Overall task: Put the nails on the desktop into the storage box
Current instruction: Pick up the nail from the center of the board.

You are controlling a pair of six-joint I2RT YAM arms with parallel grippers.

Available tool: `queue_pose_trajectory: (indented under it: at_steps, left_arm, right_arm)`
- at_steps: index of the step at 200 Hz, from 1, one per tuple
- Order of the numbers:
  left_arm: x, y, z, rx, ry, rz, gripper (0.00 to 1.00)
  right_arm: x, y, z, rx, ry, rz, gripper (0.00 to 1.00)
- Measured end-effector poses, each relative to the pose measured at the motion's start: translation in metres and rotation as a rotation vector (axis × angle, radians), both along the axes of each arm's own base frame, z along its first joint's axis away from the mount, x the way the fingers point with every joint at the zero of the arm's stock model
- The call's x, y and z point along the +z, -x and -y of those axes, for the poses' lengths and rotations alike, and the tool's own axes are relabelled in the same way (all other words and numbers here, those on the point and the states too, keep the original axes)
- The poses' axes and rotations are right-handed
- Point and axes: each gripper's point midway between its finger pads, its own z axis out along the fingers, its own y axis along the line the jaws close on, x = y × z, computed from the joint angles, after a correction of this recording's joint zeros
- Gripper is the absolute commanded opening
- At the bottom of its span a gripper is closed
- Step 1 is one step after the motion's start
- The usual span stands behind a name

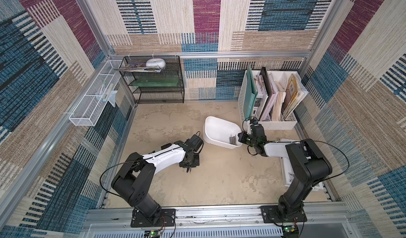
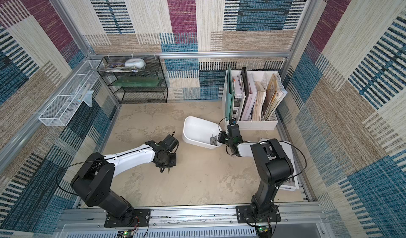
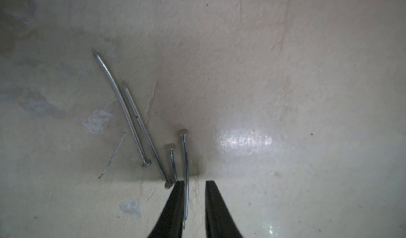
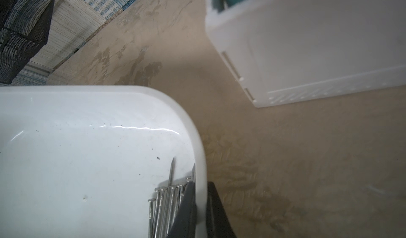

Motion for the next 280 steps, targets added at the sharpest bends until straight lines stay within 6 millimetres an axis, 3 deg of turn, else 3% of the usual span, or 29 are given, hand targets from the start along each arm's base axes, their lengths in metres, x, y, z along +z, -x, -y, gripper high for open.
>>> queue_pose_trajectory:
  at_steps: [61,120,185,259,280]
  left_arm:
    - [-0.012,0.0,-0.007,0.005,-0.037,-0.023,0.13]
    - [-0.012,0.001,-0.006,-0.014,-0.043,-0.035,0.07]
    - [0.007,0.001,0.001,-0.032,0.021,-0.001,0.05]
    - [0.013,0.003,0.005,-0.052,0.042,-0.009,0.0]
    - [0.027,0.0,0.009,-0.057,0.066,0.012,0.0]
  right_arm:
    - [-0.001,0.001,0.001,-0.002,-0.001,0.003,0.0]
    - [0.0,0.001,0.001,-0.002,-0.001,0.004,0.0]
    - [0.0,0.001,0.001,-0.005,-0.004,0.001,0.0]
    - [0.0,0.002,0.001,-0.005,-0.004,0.001,0.0]
    - [0.0,0.002,0.001,-0.005,-0.003,0.001,0.0]
